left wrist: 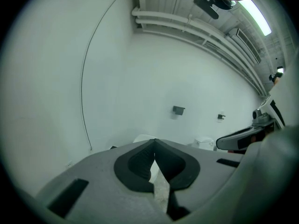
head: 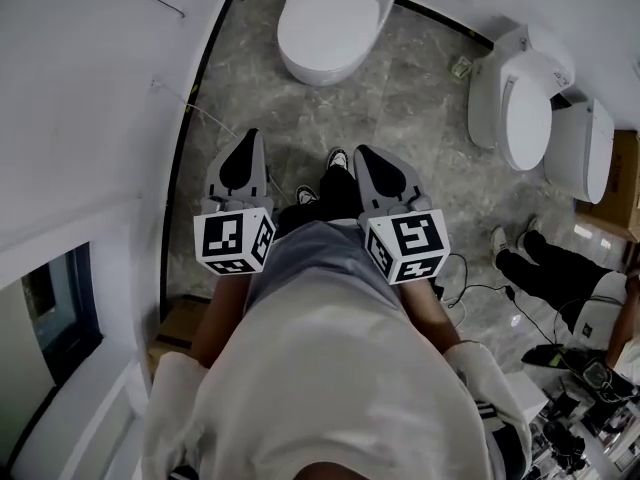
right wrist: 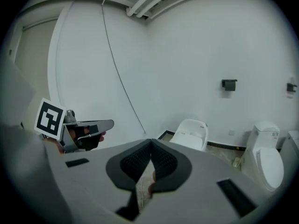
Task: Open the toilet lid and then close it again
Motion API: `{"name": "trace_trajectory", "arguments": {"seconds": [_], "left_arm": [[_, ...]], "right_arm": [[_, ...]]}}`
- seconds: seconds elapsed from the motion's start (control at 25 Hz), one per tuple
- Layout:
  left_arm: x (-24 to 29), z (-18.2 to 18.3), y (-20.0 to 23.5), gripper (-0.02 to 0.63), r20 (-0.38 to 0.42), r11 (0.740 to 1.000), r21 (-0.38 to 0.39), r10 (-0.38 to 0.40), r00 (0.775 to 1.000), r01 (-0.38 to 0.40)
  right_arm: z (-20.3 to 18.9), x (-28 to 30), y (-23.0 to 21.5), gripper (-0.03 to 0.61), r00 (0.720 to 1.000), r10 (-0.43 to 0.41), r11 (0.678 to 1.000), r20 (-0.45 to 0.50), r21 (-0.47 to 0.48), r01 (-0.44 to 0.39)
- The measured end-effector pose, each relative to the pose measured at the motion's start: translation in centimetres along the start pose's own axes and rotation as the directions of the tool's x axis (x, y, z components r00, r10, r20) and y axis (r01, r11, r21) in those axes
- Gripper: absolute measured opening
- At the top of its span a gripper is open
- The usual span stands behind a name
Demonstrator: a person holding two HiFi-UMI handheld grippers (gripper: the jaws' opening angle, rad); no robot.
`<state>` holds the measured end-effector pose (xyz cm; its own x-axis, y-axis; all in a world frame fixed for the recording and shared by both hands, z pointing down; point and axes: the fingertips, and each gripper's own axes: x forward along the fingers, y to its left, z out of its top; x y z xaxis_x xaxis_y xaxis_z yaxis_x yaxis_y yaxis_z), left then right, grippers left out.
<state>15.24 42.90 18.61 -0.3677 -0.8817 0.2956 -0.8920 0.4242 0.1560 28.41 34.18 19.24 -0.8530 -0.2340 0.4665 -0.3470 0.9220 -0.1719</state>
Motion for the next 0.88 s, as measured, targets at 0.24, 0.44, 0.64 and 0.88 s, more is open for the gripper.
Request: {"name": "trace_trajectory", "arguments": {"seconds": [0.24, 0.44, 0.64, 0.88], "left_arm": [[2.8, 0.0, 2.1, 0.008, -0.003, 1.0, -0.017, 0.001, 1.0, -0.001], [8.1, 0.9, 3.1, 0.008, -0.019, 1.0, -0.014, 0.002, 1.0, -0.003], [14.1, 3.1, 4.5, 0.008, -0.056, 1.0, 0.027, -0.012, 0.998, 0.014], [21.8, 5.2, 5.5, 0.008, -0.105, 0.997, 0.052, -0.047, 0.993, 0.053]], "right_arm": [[0.9, 3.6, -0.8, 0.009, 1.0, 0.001, 1.0, -0.008, -0.012, -0.001], [2.9, 7.8, -4.2, 0.009, 1.0, -0.001, 1.0, 0.002, 0.006, 0.001], [5.7, 12.5, -7.6, 0.009, 1.0, -0.013, 0.998, 0.013, 0.056, 0.012], [8.3, 17.9, -12.0, 0.009, 0.999, -0.036, 0.993, 0.007, 0.109, 0.035]]}}
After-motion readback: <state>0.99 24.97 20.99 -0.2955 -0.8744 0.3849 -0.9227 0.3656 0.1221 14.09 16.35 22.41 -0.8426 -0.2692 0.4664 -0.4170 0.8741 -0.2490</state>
